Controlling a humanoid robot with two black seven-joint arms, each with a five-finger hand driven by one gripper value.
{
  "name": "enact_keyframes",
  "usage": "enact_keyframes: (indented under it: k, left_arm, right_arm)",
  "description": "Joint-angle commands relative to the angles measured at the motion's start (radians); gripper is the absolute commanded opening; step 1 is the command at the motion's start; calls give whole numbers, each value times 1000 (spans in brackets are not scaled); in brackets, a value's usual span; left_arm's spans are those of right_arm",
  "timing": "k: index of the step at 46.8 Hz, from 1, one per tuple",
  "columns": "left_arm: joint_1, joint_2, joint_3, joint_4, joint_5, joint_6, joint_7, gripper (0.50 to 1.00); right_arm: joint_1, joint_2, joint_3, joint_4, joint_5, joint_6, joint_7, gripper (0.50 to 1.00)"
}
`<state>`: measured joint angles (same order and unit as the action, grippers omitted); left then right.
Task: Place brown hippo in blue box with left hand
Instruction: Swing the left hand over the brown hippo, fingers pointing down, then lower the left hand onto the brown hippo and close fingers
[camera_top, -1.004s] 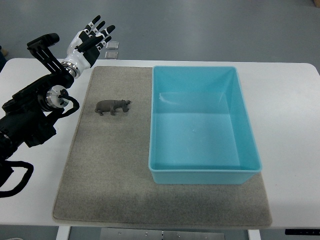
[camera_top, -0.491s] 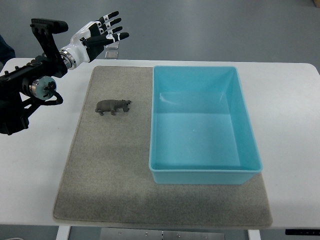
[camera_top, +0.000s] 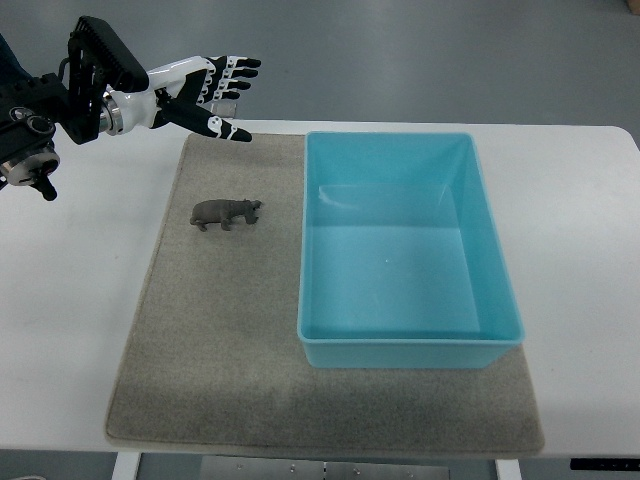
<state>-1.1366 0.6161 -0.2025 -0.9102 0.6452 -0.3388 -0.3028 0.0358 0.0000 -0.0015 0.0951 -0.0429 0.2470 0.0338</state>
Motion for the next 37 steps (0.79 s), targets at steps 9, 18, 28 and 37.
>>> enact_keyframes:
  k: [9,18,28,37]
  left_arm:
    - [-14,65,2,-78,298,-109,1,999]
    - [-51,80,2,-82,455,-131,1,999]
    - [-60,99,2,-111,583,-186,-1,999]
    - [-51,83,2,-124,729,-177,1,999]
  right_arm:
    - [-1,0,0,0,0,0,0,936]
    - [-1,0,0,0,0,0,0,936]
    - [-1,0,0,0,0,0,0,936]
    - [-1,0,0,0,0,0,0,936]
